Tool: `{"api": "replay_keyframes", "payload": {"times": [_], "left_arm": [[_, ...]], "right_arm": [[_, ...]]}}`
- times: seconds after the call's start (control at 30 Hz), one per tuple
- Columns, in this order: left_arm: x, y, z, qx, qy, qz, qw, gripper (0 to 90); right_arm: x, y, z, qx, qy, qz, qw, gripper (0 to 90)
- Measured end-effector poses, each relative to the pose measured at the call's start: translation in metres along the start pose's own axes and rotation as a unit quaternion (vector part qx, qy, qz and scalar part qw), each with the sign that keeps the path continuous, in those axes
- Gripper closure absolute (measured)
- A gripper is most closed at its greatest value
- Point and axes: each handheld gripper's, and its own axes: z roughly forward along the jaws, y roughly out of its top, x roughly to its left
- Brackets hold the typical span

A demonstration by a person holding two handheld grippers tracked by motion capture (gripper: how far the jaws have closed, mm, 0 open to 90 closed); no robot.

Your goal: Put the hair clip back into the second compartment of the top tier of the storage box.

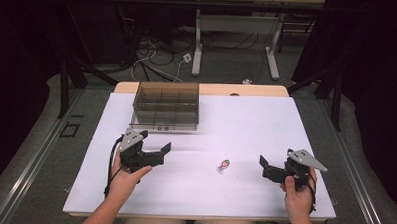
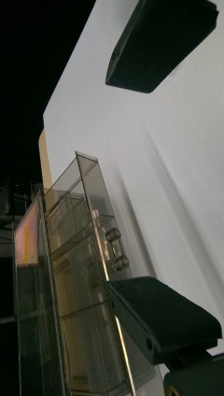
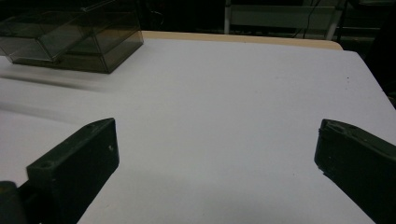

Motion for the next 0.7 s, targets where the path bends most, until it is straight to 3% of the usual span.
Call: {"api": "replay_keyframes", "payload": {"times": [0.43,0.7], "left_arm": [[-0.018,0.009,0.014,0.008,-0.017,0.013,0.9998,14.3],[-0.032,0.014,0.024,0.009,-0.028,0.005,0.9996,16.6]], "right_arm": [[0.001,0.001,0.000,0.000,0.001,-0.002,1.0000,0.0],[0.001,0.001,0.001,-0.002,0.003,0.001,1.0000,0.0]]}}
